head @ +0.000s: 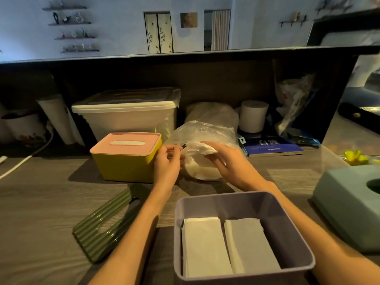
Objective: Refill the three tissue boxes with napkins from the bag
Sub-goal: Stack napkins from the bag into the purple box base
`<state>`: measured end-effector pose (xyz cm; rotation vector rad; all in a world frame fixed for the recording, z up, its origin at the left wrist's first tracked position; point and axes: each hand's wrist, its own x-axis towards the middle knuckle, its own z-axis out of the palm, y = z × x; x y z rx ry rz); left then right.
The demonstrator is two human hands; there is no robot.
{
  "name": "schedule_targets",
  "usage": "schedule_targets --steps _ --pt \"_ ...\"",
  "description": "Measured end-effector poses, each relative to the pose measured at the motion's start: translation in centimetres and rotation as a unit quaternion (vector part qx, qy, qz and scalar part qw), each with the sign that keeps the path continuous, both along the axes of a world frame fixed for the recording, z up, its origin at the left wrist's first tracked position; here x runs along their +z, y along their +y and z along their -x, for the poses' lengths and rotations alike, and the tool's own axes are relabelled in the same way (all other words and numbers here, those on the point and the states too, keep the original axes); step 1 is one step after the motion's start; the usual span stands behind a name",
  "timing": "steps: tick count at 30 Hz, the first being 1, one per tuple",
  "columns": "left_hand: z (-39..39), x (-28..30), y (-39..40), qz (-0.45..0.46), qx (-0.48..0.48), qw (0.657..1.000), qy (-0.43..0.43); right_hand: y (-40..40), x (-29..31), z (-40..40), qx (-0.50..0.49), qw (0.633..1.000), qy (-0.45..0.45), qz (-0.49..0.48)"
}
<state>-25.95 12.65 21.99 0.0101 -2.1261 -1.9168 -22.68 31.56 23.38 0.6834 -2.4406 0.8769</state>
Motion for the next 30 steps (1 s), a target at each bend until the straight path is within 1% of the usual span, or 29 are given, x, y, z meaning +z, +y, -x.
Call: schedule_targets --steps 2,4,5,7,9,11,13,15,16,17,19,21,23,24,26,27,30 --pt "-0.1 0.1 0.1 -0.01 -0.02 1.0 -0.007 0.3 0.8 -0.9 0.009 0.999 -0.029 0.032" --pt "-0.4 0.4 0.3 -0.024 -0.041 0.999 -0.013 0.6 1.4 -1.7 0.007 0.991 -0.082 0.107" --pt "-0.5 0.5 0.4 -0.033 -0.054 0.998 -0.016 0.7 1.6 -1.9 0.007 0.979 -0.121 0.164" --pt "-0.9 0.8 0.5 -0.047 -0.074 0.996 -0.028 0.8 2.0 -2.2 0.017 0.936 -0.214 0.28" --pt "-1.4 1.1 0.5 -0.062 -0.085 0.994 -0.034 1.1 2.2 -2.3 0.034 0.896 -0.277 0.345" --pt "-2.0 1.8 0.6 -0.102 -0.114 0.987 -0.046 1.2 2.5 -2.5 0.043 0.873 -0.306 0.377" --pt "-2.7 2.5 0.5 -0.187 -0.185 0.962 -0.079 1.3 2.7 -2.5 0.044 0.86 -0.318 0.397" --pt "-2.7 2.4 0.1 -0.276 -0.25 0.921 -0.11 1.2 3.0 -2.4 0.051 0.837 -0.325 0.438" --pt "-2.9 2.3 0.1 -0.304 -0.285 0.902 -0.116 1.1 3.0 -2.3 0.055 0.826 -0.326 0.456" --pt "-3.2 2.3 0.3 -0.309 -0.317 0.889 -0.115 0.9 3.1 -2.2 0.057 0.823 -0.326 0.462" --pt "-3.9 2.1 1.2 -0.306 -0.354 0.875 -0.121 0.7 3.0 -2.3 0.061 0.836 -0.316 0.444" --pt "-4.1 1.5 1.8 -0.337 -0.372 0.854 -0.137 0.5 2.9 -2.4 0.068 0.856 -0.305 0.411" --pt "-4.4 1.4 2.1 -0.379 -0.367 0.834 -0.162 0.3 2.8 -2.5 0.041 0.882 -0.288 0.371" --pt "-4.5 1.5 2.2 -0.385 -0.361 0.832 -0.172 0.4 2.7 -2.5 0.017 0.896 -0.272 0.35" --pt "-4.7 2.0 2.1 -0.363 -0.337 0.85 -0.181 0.6 2.5 -2.4 -0.012 0.919 -0.238 0.314" --pt "-4.8 2.2 2.0 -0.339 -0.332 0.862 -0.176 0.8 2.5 -2.4 -0.011 0.925 -0.226 0.307" --pt "-5.2 2.7 1.9 -0.241 -0.336 0.899 -0.143 1.2 2.7 -2.6 0.025 0.939 -0.196 0.283"
